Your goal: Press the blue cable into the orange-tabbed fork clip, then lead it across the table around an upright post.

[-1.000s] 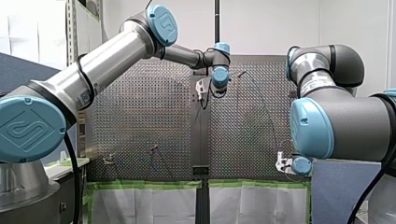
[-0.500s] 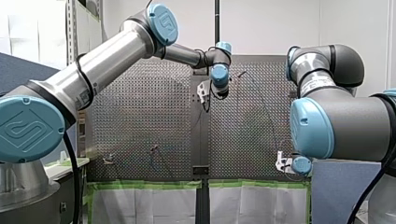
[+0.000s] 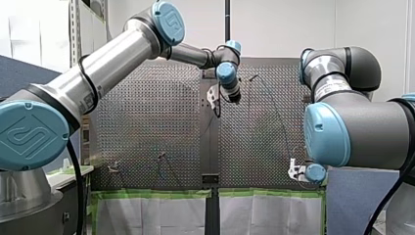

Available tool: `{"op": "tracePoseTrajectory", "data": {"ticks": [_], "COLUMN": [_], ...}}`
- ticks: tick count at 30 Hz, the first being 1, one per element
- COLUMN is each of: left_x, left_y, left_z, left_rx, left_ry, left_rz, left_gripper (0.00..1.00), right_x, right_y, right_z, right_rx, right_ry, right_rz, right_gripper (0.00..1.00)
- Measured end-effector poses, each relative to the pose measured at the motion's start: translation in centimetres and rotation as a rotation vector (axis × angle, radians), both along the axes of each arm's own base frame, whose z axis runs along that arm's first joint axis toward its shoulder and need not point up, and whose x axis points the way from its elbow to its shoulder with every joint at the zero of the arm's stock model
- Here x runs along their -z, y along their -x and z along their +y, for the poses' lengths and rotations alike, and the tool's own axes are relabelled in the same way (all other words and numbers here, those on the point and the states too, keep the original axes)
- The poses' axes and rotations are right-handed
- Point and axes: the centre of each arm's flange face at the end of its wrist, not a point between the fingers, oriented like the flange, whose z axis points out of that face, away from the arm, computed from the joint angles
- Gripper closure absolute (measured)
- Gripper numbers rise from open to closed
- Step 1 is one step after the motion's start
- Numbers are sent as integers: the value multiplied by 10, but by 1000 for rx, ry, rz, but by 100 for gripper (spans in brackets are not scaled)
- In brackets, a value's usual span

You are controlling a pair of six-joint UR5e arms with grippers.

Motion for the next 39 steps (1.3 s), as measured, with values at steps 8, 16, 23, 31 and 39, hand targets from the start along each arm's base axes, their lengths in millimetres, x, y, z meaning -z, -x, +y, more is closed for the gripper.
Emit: {"op": "tracePoseTrajectory", "data": {"ticks": [8, 16, 23, 31, 39], "left_x": [-10, -11, -17, -49, -85], "left_y": [-3, -11, -10, 9, 48], "left_z": [5, 12, 14, 14, -1], "left_rx": [-27, -63, -68, -75, -8], "left_ry": [83, 155, 172, 158, 134], "left_rz": [6, 25, 25, -14, -54], "left_gripper": [0, 0, 0, 0, 0], "right_x": [0, 0, 0, 0, 0], "right_y": [-1, -1, -1, -2, -2], "right_z": [0, 1, 1, 1, 1], "right_rx": [-1, -2, -2, -2, -5], "right_ry": [-1, -3, -3, -3, -3], "right_rz": [0, 0, 0, 0, 0], "right_gripper": [100, 100, 100, 100, 100]}}
